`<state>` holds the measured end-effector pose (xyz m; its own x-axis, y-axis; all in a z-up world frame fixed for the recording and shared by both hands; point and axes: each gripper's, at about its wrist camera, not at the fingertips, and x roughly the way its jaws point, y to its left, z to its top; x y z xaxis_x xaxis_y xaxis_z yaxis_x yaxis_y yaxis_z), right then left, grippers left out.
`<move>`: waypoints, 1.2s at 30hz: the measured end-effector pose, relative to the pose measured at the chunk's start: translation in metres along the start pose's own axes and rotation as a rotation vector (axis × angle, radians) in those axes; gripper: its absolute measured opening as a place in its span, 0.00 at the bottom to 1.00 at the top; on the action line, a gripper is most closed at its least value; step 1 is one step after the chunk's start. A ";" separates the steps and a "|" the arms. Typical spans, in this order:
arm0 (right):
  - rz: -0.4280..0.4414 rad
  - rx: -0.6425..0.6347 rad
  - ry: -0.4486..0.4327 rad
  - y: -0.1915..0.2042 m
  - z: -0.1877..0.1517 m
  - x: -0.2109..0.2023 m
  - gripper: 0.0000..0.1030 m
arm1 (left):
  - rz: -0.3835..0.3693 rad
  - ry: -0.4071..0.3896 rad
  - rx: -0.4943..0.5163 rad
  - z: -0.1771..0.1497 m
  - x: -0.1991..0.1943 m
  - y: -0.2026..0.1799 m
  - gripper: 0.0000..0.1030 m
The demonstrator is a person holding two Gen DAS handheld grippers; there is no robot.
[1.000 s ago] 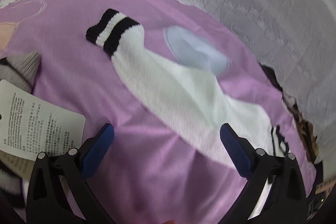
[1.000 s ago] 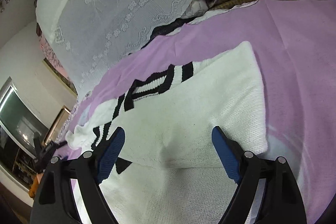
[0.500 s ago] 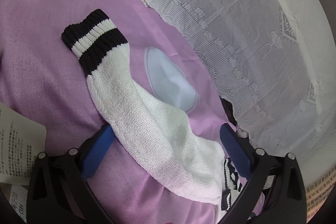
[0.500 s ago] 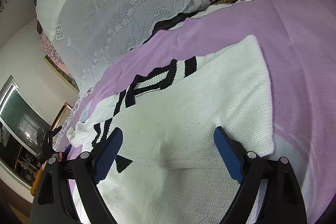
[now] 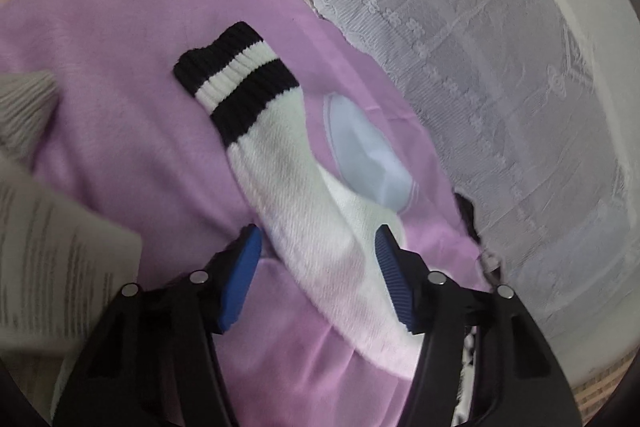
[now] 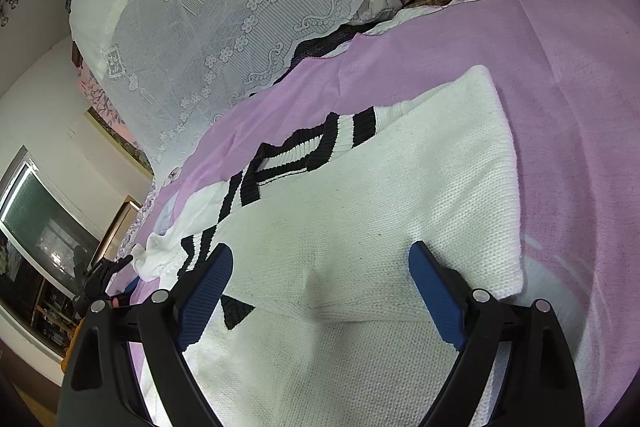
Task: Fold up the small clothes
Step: 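Close the left gripper on the sleeve just below the cuff, then carry the gripped sleeve with the left gripper across the sweater body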
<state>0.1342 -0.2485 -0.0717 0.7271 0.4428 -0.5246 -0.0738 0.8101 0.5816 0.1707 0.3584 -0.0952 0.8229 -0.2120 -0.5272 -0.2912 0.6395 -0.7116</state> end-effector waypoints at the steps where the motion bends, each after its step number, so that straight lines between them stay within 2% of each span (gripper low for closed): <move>1: 0.001 0.000 0.000 0.000 0.000 0.000 0.88 | 0.022 -0.006 0.020 -0.003 -0.002 -0.002 0.61; 3: 0.001 -0.001 0.001 0.001 0.000 0.000 0.88 | 0.029 -0.019 0.027 -0.003 -0.001 -0.002 0.66; 7: 0.001 0.000 0.000 0.000 0.000 0.000 0.88 | 0.045 -0.051 0.013 0.009 0.011 0.004 0.67; 9: 0.000 -0.001 0.000 0.000 0.000 0.000 0.88 | 0.031 -0.063 0.016 0.012 0.013 0.004 0.69; 11: 0.002 -0.001 0.000 0.000 0.000 0.000 0.89 | 0.009 -0.068 0.009 0.015 0.014 0.007 0.68; 13: 0.004 0.000 0.000 0.001 0.000 0.000 0.89 | -0.010 -0.070 -0.002 0.015 0.012 0.010 0.54; 15: 0.007 0.001 0.000 0.000 0.000 0.000 0.89 | -0.034 -0.068 -0.015 0.015 0.011 0.011 0.24; 17: 0.011 0.003 0.000 0.000 0.000 0.000 0.90 | -0.022 -0.080 -0.002 0.013 0.007 0.010 0.16; 19: 0.014 0.004 0.000 0.000 0.000 0.000 0.90 | 0.018 -0.101 0.023 0.010 0.000 0.006 0.14; 22: 0.018 0.005 0.001 0.000 0.000 0.000 0.90 | 0.074 -0.152 0.065 0.006 -0.021 -0.001 0.14; 25: 0.020 0.005 0.001 0.000 0.000 0.000 0.91 | 0.111 -0.163 0.101 0.004 -0.031 -0.008 0.18; 26: 0.020 0.005 0.001 0.000 0.000 0.000 0.91 | 0.145 -0.154 0.106 0.003 -0.029 -0.008 0.30; 27: 0.020 0.005 0.000 0.000 0.000 0.000 0.91 | 0.192 -0.142 0.103 0.001 -0.026 -0.006 0.49; 28: 0.020 0.006 0.000 0.000 0.000 0.000 0.91 | 0.232 -0.135 0.091 -0.001 -0.023 -0.001 0.50; 33: 0.020 0.005 0.000 0.000 0.000 0.000 0.91 | 0.210 -0.112 0.084 0.001 -0.019 0.003 0.54; 36: 0.020 0.005 0.000 0.000 -0.001 0.000 0.91 | 0.168 -0.100 0.065 0.004 -0.015 0.006 0.54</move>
<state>0.1335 -0.2486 -0.0719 0.7254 0.4588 -0.5131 -0.0846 0.7992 0.5951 0.1590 0.3681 -0.0898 0.8107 -0.0259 -0.5849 -0.3990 0.7067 -0.5843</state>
